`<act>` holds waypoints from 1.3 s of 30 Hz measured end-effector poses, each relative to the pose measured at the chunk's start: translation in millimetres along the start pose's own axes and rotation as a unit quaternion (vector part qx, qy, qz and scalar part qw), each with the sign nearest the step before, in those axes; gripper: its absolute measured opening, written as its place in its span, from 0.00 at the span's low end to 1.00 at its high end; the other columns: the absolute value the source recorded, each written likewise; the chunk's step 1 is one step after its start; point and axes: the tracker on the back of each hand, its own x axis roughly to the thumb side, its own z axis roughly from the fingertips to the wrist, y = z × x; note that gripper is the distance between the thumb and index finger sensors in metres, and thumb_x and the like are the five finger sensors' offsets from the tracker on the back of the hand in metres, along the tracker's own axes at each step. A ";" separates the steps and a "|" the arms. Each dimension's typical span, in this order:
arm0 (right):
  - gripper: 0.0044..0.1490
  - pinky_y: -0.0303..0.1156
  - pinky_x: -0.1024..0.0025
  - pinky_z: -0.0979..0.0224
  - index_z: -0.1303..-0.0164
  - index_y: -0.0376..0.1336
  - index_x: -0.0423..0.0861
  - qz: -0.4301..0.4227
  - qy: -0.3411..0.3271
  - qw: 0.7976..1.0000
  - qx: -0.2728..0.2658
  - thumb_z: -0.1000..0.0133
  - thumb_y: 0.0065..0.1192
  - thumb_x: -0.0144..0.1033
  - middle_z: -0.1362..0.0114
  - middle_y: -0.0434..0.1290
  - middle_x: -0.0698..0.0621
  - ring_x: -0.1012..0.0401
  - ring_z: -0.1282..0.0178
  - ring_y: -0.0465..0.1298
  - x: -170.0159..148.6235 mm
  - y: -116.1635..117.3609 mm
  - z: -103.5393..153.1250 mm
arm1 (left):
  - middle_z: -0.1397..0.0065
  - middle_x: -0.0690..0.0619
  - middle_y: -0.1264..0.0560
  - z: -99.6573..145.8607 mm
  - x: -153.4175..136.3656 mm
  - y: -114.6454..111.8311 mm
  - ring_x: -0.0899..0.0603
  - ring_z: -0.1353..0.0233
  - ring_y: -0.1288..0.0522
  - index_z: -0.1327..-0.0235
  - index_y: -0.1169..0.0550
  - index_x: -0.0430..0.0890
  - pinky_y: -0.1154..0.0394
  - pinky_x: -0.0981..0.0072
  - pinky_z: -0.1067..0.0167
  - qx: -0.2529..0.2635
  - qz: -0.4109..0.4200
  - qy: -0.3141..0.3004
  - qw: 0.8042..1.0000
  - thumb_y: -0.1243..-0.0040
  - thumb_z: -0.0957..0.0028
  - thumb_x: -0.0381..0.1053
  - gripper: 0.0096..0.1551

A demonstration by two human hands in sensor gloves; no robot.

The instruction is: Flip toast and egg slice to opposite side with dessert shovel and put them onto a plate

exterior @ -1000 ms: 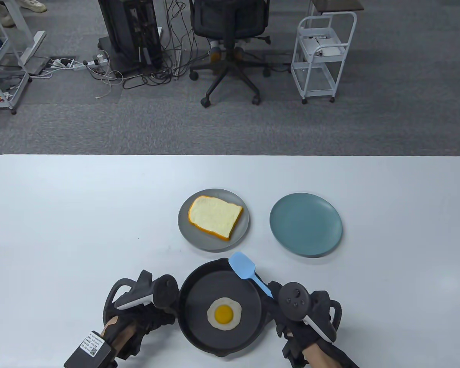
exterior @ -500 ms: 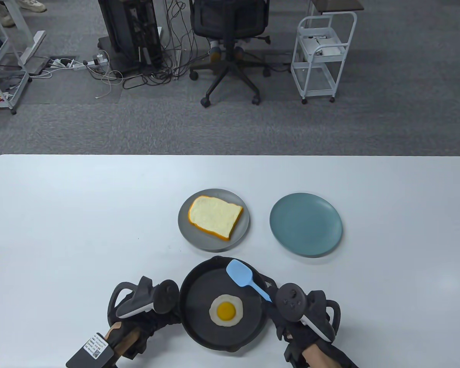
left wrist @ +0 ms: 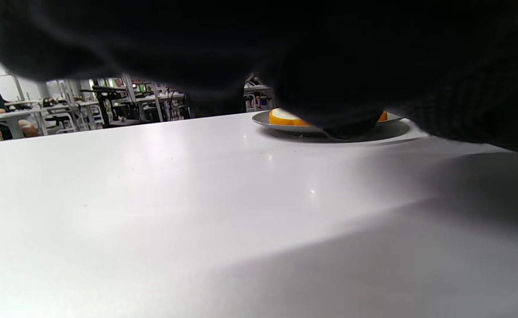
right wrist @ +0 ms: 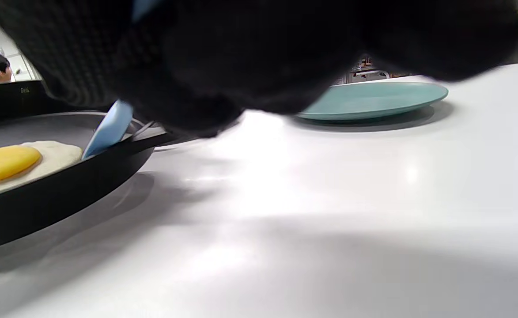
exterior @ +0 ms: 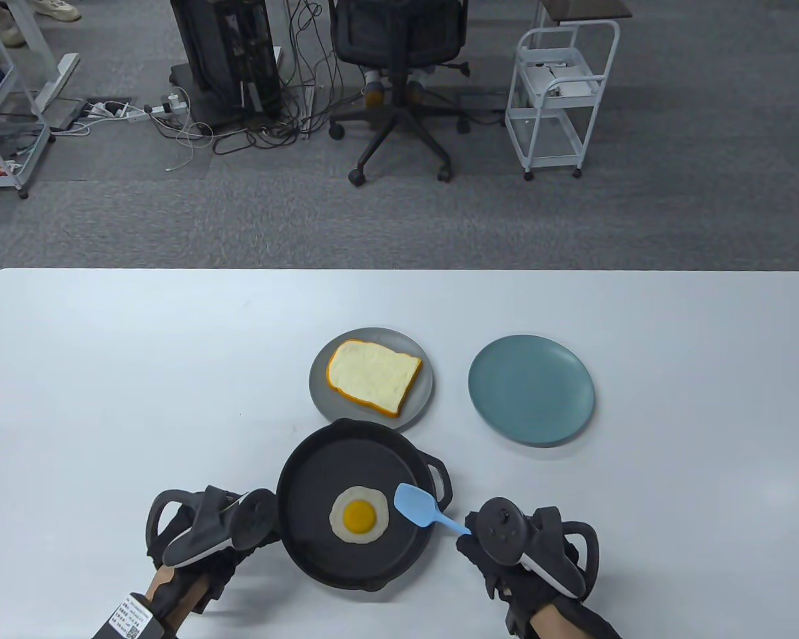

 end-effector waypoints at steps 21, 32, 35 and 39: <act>0.33 0.81 0.65 0.67 0.48 0.79 0.48 -0.316 0.050 0.934 0.161 0.55 0.74 0.57 0.70 0.88 0.60 0.65 0.79 0.84 -29.5 41.9 -22.8 | 0.84 0.66 0.15 3.6 1.7 2.1 0.52 0.86 0.18 0.54 0.13 0.60 0.16 0.58 0.66 0.020 0.015 0.030 0.999 0.30 0.70 0.70 0.31; 0.33 0.82 0.66 0.67 0.49 0.79 0.46 -0.350 0.062 0.909 0.219 0.54 0.72 0.58 0.69 0.88 0.61 0.66 0.78 0.84 -27.5 48.5 -23.4 | 0.83 0.66 0.15 4.1 10.5 1.6 0.52 0.85 0.18 0.53 0.14 0.59 0.16 0.58 0.66 0.021 0.033 0.021 0.999 0.31 0.69 0.70 0.32; 0.33 0.82 0.67 0.67 0.50 0.79 0.44 -0.373 0.081 0.890 0.250 0.52 0.70 0.59 0.70 0.88 0.61 0.66 0.79 0.84 -29.0 51.9 -22.5 | 0.83 0.66 0.15 4.9 15.7 2.5 0.52 0.85 0.18 0.53 0.14 0.59 0.16 0.58 0.65 0.026 0.016 0.019 0.999 0.31 0.69 0.70 0.32; 0.33 0.82 0.66 0.67 0.50 0.79 0.43 -0.342 0.083 0.902 0.249 0.51 0.68 0.58 0.69 0.88 0.61 0.66 0.78 0.84 -26.5 52.1 -21.9 | 0.83 0.66 0.15 6.4 18.9 4.7 0.52 0.85 0.18 0.52 0.14 0.59 0.16 0.58 0.65 0.034 0.004 0.026 0.999 0.31 0.69 0.70 0.32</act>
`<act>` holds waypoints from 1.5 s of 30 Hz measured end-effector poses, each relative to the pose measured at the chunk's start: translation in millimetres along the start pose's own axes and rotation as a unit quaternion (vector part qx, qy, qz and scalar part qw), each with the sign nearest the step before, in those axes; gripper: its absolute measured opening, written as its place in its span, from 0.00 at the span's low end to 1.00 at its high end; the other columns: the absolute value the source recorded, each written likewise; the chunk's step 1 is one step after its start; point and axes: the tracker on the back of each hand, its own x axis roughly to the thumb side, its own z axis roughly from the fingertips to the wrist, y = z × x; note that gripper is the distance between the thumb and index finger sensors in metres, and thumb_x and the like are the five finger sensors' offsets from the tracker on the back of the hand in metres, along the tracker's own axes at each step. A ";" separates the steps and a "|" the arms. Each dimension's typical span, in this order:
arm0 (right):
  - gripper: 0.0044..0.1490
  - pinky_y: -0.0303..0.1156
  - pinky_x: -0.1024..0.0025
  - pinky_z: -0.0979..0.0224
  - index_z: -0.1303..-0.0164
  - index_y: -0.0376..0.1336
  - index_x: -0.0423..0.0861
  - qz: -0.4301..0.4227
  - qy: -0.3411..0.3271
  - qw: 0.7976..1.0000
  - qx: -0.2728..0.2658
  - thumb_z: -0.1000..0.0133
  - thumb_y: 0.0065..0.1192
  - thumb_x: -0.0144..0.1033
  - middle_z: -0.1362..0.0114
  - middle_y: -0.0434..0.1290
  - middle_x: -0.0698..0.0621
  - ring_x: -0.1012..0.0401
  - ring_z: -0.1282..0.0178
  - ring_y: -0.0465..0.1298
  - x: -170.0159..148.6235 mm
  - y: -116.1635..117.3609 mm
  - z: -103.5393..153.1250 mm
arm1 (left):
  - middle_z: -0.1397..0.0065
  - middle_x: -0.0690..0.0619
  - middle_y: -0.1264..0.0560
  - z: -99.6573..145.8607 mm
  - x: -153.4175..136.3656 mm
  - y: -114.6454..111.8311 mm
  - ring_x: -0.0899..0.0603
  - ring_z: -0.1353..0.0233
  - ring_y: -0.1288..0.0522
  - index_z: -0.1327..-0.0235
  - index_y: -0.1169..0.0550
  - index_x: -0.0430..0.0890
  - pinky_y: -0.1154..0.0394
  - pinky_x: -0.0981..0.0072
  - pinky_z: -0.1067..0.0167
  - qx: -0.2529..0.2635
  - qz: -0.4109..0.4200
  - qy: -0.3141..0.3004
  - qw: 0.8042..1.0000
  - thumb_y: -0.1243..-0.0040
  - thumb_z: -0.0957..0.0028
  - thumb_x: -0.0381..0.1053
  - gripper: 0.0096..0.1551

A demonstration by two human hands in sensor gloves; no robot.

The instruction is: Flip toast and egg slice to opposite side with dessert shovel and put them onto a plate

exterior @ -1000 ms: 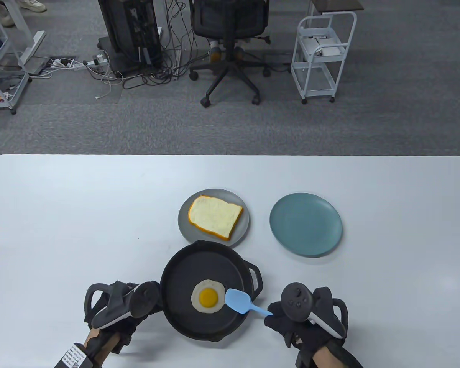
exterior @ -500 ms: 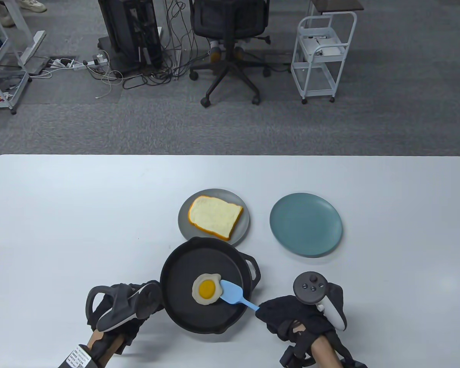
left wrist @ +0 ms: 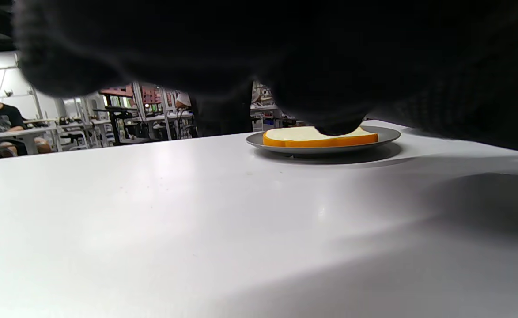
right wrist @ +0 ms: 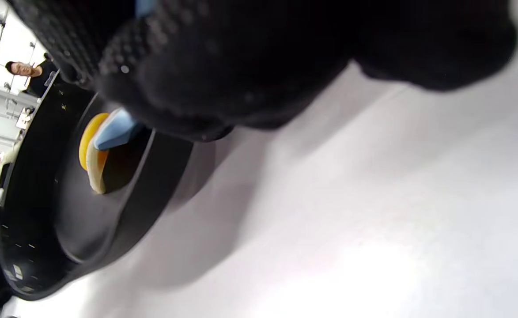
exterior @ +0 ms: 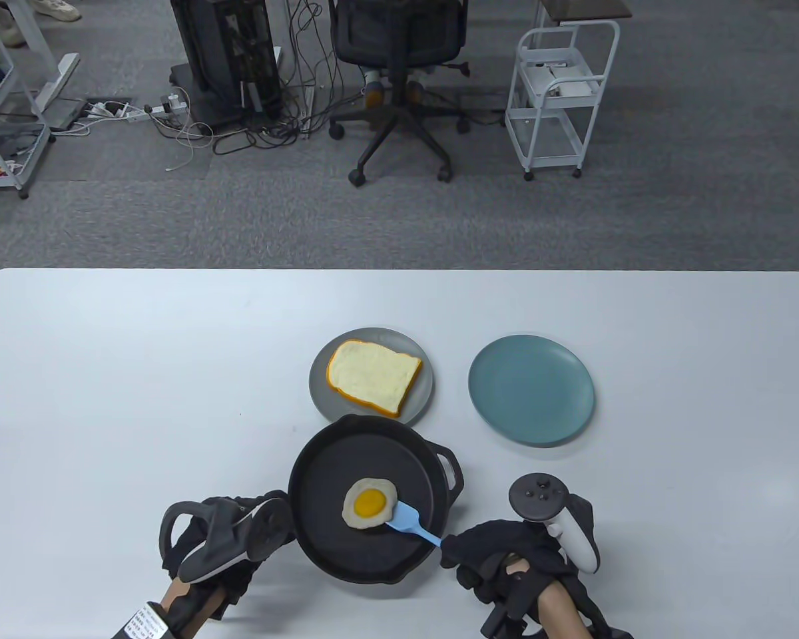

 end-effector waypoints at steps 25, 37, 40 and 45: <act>0.31 0.82 0.65 0.63 0.50 0.79 0.48 -0.104 -0.058 0.992 -0.049 0.53 0.70 0.57 0.67 0.88 0.61 0.65 0.74 0.85 -6.7 -11.5 -4.0 | 0.82 0.66 0.15 1.0 -8.3 4.5 0.52 0.85 0.17 0.51 0.14 0.59 0.15 0.58 0.64 0.009 0.016 0.026 1.000 0.31 0.69 0.70 0.33; 0.30 0.81 0.60 0.53 0.45 0.78 0.53 0.334 -0.210 0.828 -0.399 0.56 0.77 0.53 0.55 0.88 0.59 0.60 0.61 0.86 54.8 18.8 52.0 | 0.82 0.65 0.15 -0.9 -5.1 -0.8 0.52 0.85 0.18 0.51 0.14 0.58 0.16 0.57 0.64 -0.019 0.069 0.022 0.997 0.31 0.68 0.70 0.33; 0.30 0.81 0.60 0.52 0.45 0.78 0.53 0.397 -0.202 0.798 -0.407 0.56 0.77 0.52 0.53 0.88 0.58 0.59 0.60 0.86 64.1 34.3 50.0 | 0.83 0.66 0.15 -0.7 -3.3 -3.0 0.52 0.85 0.18 0.51 0.14 0.58 0.16 0.57 0.63 -0.016 0.049 0.023 0.998 0.31 0.69 0.70 0.32; 0.30 0.81 0.60 0.53 0.45 0.78 0.53 0.394 -0.206 0.797 -0.410 0.56 0.76 0.52 0.54 0.88 0.58 0.60 0.61 0.87 65.4 34.3 50.7 | 0.83 0.66 0.15 -2.4 -5.1 -4.8 0.52 0.85 0.18 0.51 0.14 0.58 0.16 0.57 0.63 -0.027 0.061 0.025 0.997 0.31 0.68 0.70 0.33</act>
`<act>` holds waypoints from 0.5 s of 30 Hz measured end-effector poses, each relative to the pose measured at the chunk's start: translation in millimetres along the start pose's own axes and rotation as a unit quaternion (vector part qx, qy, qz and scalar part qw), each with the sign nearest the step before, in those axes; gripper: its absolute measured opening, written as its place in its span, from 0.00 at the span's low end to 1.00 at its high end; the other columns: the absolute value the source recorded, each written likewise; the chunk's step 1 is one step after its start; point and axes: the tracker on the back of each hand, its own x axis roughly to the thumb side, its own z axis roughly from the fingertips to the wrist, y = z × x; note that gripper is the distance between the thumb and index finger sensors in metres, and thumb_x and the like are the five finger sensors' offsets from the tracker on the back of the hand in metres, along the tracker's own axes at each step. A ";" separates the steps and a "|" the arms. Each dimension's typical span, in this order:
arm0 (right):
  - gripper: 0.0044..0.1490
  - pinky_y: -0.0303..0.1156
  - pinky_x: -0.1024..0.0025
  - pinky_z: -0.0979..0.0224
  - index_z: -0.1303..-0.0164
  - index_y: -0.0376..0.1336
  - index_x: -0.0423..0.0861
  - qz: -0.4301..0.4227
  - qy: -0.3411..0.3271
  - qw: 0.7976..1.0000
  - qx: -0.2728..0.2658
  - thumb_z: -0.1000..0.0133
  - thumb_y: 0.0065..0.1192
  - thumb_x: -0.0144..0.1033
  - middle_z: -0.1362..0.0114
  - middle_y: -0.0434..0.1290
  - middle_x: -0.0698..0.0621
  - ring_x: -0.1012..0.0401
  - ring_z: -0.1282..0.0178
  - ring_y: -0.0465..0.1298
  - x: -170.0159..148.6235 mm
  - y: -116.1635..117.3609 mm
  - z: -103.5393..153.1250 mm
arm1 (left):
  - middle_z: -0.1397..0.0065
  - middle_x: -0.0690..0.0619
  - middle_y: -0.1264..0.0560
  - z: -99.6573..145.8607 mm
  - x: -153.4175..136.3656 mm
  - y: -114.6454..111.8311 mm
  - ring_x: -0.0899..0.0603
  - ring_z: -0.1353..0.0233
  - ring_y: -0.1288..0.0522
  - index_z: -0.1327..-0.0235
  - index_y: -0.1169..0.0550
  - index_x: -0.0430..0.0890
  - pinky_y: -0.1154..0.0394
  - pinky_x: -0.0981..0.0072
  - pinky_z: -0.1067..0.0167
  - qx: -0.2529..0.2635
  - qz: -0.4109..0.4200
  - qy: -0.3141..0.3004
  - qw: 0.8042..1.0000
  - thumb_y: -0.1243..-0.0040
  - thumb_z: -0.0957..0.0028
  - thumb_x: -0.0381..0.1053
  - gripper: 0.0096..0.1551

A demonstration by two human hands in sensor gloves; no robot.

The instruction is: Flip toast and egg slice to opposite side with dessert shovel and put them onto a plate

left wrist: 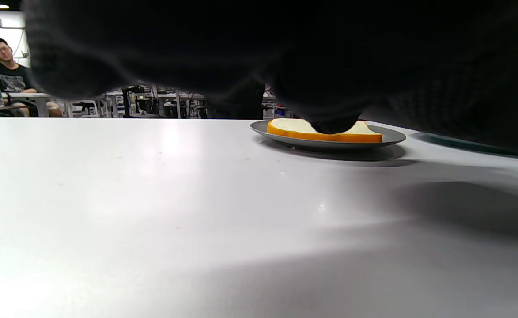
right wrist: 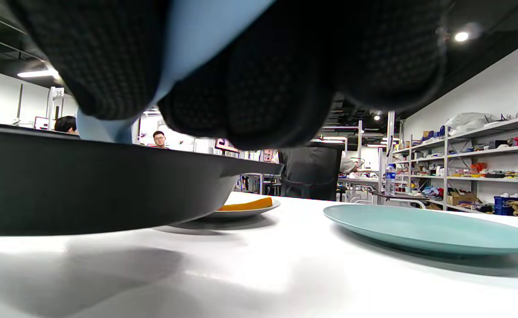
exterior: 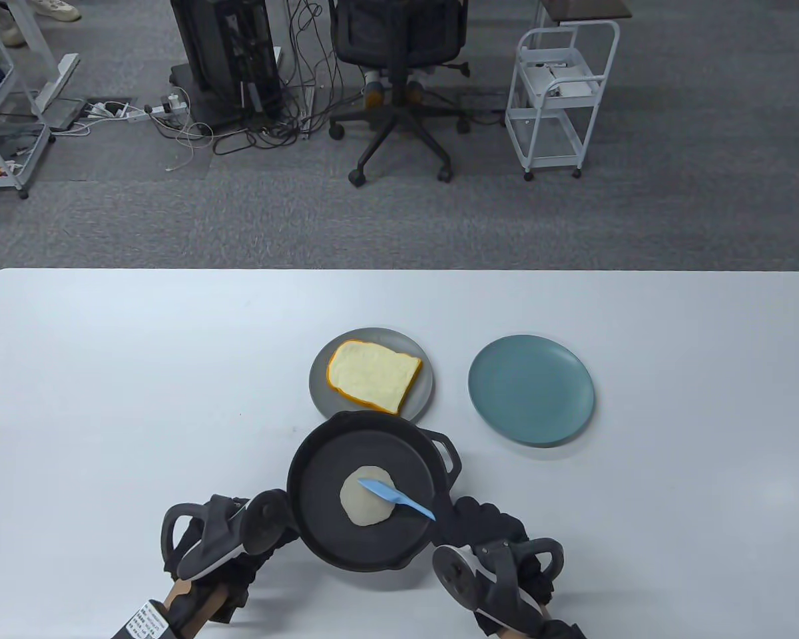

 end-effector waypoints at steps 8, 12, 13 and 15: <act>0.30 0.81 0.61 0.54 0.45 0.78 0.51 -0.011 0.005 1.000 0.009 0.55 0.75 0.52 0.55 0.88 0.58 0.60 0.63 0.86 -3.8 0.2 0.0 | 0.83 0.66 0.15 0.5 2.7 -0.2 0.52 0.85 0.18 0.51 0.14 0.58 0.16 0.57 0.63 0.000 -0.004 -0.006 1.000 0.31 0.68 0.70 0.33; 0.31 0.82 0.61 0.55 0.45 0.78 0.49 -0.021 0.011 1.000 0.020 0.54 0.74 0.52 0.57 0.88 0.58 0.61 0.65 0.86 -5.3 1.5 -0.5 | 0.83 0.66 0.15 0.6 3.0 -0.1 0.52 0.85 0.18 0.50 0.14 0.58 0.16 0.57 0.63 -0.001 -0.006 -0.008 1.000 0.31 0.68 0.70 0.33; 0.31 0.82 0.61 0.55 0.45 0.78 0.49 -0.025 0.013 0.999 0.023 0.54 0.73 0.52 0.57 0.88 0.58 0.61 0.65 0.86 -6.2 1.6 -0.7 | 0.83 0.66 0.15 0.5 3.1 -0.1 0.52 0.85 0.18 0.51 0.14 0.58 0.16 0.57 0.63 -0.002 -0.006 -0.008 1.000 0.31 0.68 0.70 0.33; 0.31 0.82 0.62 0.56 0.44 0.77 0.48 -0.042 0.022 0.998 0.029 0.53 0.73 0.52 0.58 0.88 0.58 0.62 0.66 0.87 -9.6 1.5 -1.7 | 0.82 0.66 0.15 0.6 3.2 0.0 0.52 0.85 0.18 0.51 0.14 0.58 0.16 0.57 0.63 -0.002 -0.006 -0.009 1.000 0.31 0.69 0.70 0.33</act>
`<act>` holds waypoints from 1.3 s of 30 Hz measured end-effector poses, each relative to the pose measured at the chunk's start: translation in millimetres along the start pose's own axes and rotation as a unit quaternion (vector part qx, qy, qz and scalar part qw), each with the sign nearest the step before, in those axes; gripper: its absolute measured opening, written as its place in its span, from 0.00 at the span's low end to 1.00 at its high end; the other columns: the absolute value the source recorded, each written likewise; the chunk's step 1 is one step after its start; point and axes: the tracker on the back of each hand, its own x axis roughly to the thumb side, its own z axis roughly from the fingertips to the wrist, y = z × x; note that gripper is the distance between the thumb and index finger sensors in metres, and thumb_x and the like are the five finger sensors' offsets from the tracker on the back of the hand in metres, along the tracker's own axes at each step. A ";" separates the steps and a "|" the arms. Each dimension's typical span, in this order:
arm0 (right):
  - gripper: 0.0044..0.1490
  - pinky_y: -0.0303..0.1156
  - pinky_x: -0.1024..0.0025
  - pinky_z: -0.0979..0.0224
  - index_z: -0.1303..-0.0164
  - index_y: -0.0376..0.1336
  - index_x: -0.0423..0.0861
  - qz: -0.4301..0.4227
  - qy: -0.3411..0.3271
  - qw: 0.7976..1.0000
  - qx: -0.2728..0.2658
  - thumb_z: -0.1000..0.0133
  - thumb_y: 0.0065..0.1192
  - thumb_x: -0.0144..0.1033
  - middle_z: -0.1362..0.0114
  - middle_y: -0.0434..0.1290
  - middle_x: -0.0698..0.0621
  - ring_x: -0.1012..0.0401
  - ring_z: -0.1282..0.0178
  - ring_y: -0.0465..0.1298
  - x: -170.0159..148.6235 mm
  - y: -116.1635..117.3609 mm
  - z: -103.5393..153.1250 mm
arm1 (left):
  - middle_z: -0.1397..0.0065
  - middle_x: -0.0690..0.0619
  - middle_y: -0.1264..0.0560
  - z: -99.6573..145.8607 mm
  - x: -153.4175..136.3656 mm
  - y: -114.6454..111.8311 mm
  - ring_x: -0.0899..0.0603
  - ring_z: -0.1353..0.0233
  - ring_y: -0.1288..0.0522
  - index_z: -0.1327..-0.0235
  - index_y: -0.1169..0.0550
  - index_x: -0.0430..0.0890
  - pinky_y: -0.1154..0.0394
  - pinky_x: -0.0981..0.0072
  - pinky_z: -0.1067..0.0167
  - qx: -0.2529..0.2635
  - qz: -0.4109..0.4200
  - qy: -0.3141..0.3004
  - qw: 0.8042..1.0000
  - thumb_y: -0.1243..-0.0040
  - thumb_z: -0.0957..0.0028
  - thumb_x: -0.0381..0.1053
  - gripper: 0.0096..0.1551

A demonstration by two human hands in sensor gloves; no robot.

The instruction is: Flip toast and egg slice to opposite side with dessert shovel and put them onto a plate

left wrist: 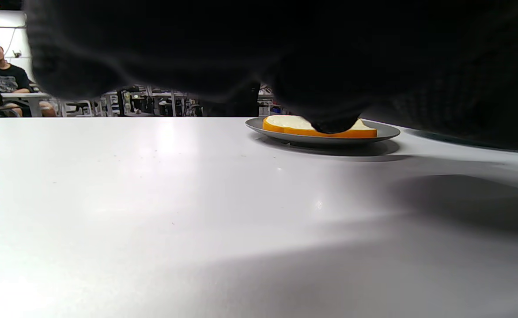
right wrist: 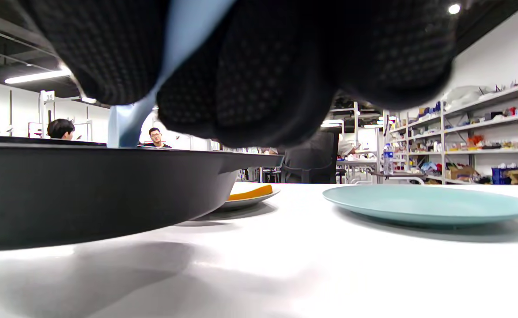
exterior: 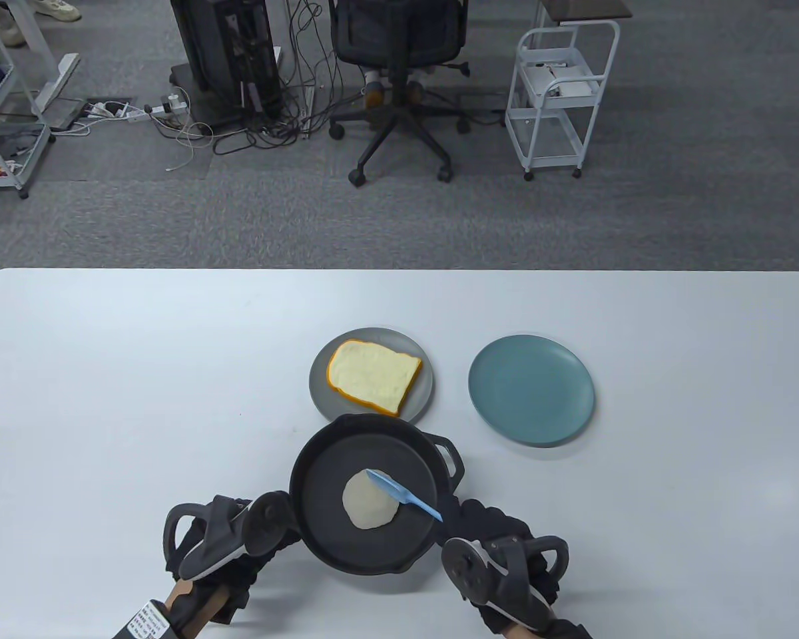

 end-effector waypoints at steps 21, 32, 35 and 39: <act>0.30 0.81 0.67 0.70 0.53 0.82 0.47 -0.116 0.133 0.972 0.155 0.55 0.75 0.55 0.68 0.91 0.58 0.64 0.82 0.84 -57.0 -1.0 -11.0 | 0.83 0.65 0.15 2.6 3.1 3.0 0.52 0.85 0.18 0.51 0.14 0.59 0.16 0.57 0.62 0.026 -0.028 -0.014 0.999 0.30 0.69 0.70 0.33; 0.30 0.81 0.68 0.72 0.56 0.82 0.44 -0.238 0.135 0.931 0.240 0.55 0.76 0.55 0.70 0.91 0.58 0.66 0.83 0.84 -51.2 16.1 -13.8 | 0.83 0.66 0.15 6.2 16.6 0.4 0.52 0.85 0.18 0.51 0.14 0.58 0.16 0.57 0.62 0.022 -0.038 -0.029 0.999 0.31 0.69 0.70 0.33; 0.30 0.81 0.69 0.72 0.56 0.82 0.45 -0.271 0.149 0.916 0.255 0.55 0.76 0.56 0.70 0.91 0.59 0.66 0.83 0.84 -49.4 18.9 -13.6 | 0.83 0.66 0.15 8.0 24.6 -1.7 0.52 0.85 0.18 0.51 0.14 0.58 0.16 0.57 0.62 0.024 -0.054 -0.042 0.997 0.31 0.69 0.70 0.33; 0.30 0.81 0.68 0.71 0.54 0.82 0.45 -0.281 0.159 0.905 0.276 0.55 0.76 0.55 0.69 0.91 0.58 0.66 0.82 0.84 -42.1 28.3 -14.7 | 0.82 0.66 0.15 11.5 34.1 -0.6 0.52 0.84 0.17 0.51 0.14 0.58 0.16 0.57 0.62 0.030 -0.040 -0.057 0.997 0.31 0.69 0.70 0.33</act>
